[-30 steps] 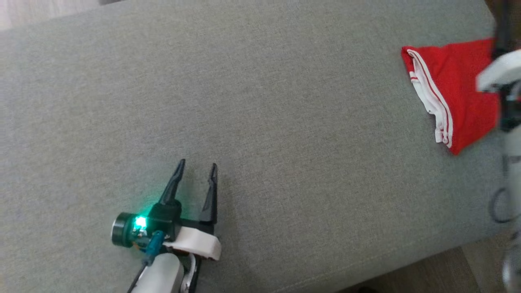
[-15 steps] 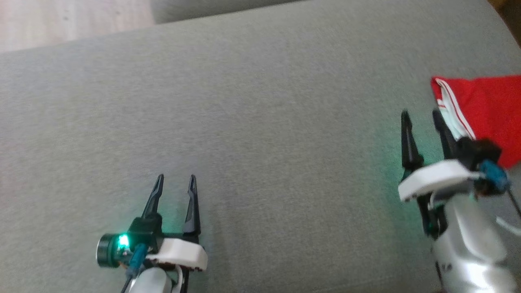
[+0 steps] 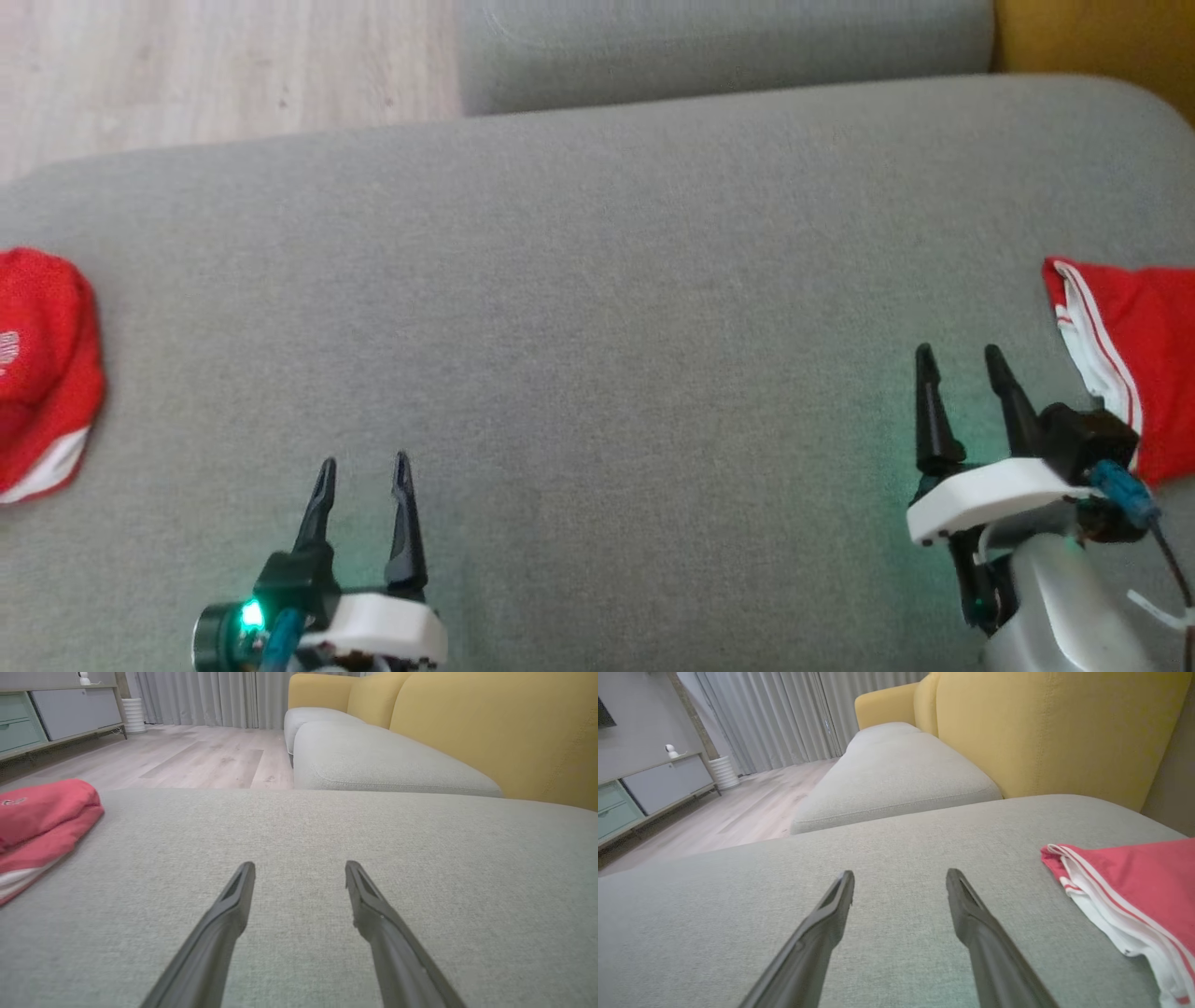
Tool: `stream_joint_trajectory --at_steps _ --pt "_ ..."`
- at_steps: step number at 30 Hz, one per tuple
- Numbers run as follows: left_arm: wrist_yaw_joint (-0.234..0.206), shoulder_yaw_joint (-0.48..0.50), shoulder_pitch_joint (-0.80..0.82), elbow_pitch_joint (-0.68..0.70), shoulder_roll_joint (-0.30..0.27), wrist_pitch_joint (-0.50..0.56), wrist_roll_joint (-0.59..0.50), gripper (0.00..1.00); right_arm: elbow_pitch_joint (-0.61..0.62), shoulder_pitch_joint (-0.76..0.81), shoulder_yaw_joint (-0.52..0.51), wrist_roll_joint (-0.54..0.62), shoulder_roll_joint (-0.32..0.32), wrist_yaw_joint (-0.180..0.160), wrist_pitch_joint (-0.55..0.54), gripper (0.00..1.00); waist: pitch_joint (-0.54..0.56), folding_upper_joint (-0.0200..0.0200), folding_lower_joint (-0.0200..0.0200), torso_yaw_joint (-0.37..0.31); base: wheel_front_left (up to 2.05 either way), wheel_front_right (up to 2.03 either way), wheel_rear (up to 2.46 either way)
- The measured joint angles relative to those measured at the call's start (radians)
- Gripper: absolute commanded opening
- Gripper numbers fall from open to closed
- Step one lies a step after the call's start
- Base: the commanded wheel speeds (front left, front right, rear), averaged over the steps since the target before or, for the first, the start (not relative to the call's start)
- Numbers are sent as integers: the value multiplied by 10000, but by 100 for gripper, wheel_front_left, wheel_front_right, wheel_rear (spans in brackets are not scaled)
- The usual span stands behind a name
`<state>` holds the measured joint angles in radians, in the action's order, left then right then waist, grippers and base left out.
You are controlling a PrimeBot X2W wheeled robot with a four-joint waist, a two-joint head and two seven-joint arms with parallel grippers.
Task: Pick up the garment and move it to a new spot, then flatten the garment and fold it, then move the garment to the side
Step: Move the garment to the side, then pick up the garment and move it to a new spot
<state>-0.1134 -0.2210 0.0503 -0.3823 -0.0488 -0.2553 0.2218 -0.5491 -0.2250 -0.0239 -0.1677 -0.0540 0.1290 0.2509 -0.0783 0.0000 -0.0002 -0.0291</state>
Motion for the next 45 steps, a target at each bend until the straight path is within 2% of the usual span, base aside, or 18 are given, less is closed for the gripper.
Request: stream_joint_trajectory --at_steps 10,17,25,31,38,39,45 --pt "46 324 -437 38 2 0 -17 100 -21 653 449 -157 29 0 0 100 620 0 1 523 0 0 0" --pt "176 537 -675 96 0 0 -117 100 -21 665 506 -274 35 0 0 100 683 0 1 901 0 0 0" --pt "117 662 -686 128 0 2 -100 100 -17 666 880 -291 35 0 0 100 587 0 2 1333 0 0 0" --pt "73 918 -794 232 2 2 -69 100 42 675 1262 -412 35 0 0 100 482 0 2 2266 0 0 0" --pt "198 1530 -1060 272 2 2 -42 100 73 695 2000 -332 40 0 0 100 401 0 2 3691 0 0 0" --pt "222 1707 -1135 284 -2 2 -42 100 65 694 2127 -345 40 0 0 100 376 0 2 4061 0 0 0" --pt "454 2351 -1179 278 2 2 -40 100 79 606 2445 -389 42 0 0 100 145 0 2 4626 0 0 0"
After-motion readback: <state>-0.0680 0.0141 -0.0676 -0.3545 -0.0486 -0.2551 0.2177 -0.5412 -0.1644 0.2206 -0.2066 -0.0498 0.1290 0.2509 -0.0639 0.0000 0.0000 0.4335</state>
